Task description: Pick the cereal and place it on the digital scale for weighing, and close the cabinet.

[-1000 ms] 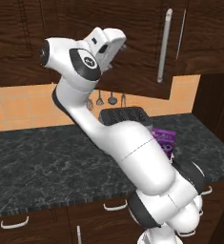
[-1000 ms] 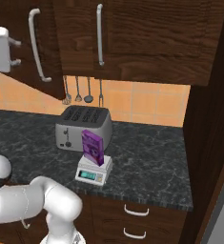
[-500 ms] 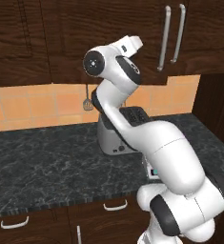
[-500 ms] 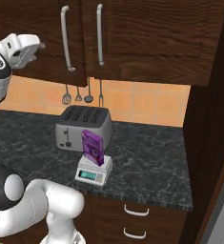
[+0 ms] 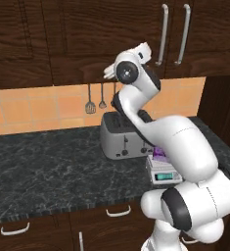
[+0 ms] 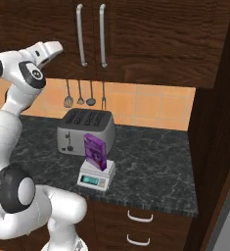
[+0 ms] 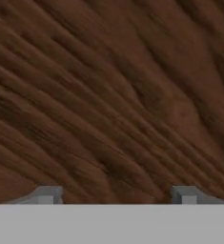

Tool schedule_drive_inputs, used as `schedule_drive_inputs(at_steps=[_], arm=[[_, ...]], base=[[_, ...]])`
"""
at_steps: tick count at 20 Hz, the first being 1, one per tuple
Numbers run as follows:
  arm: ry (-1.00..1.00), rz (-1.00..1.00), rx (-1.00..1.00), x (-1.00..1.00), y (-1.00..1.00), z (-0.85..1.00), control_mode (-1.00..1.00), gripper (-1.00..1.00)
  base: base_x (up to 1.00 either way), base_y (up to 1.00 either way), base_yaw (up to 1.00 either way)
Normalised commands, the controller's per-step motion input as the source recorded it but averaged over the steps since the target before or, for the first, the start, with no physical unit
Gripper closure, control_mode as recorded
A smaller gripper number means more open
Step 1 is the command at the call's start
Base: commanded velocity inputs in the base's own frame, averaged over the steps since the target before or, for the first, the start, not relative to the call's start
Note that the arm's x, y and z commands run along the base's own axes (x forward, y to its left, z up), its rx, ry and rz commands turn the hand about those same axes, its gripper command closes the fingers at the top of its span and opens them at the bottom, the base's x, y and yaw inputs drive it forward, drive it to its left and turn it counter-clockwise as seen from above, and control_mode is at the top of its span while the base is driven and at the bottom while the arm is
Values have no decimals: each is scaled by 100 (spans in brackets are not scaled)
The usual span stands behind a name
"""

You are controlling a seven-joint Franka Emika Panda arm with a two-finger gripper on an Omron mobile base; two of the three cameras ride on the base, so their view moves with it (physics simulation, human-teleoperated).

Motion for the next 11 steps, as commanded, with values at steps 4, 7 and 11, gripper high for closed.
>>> schedule_drive_inputs(at_steps=[4, 7, 11], arm=[[19, 13, 9, 76, -31, 32, -100, -100], [20, 14, 14, 53, -50, 46, -100, -100], [1, 10, 10, 66, -35, -5, -100, -100]], base=[[0, 0, 0], [0, 0, 0], [0, 0, 0]])
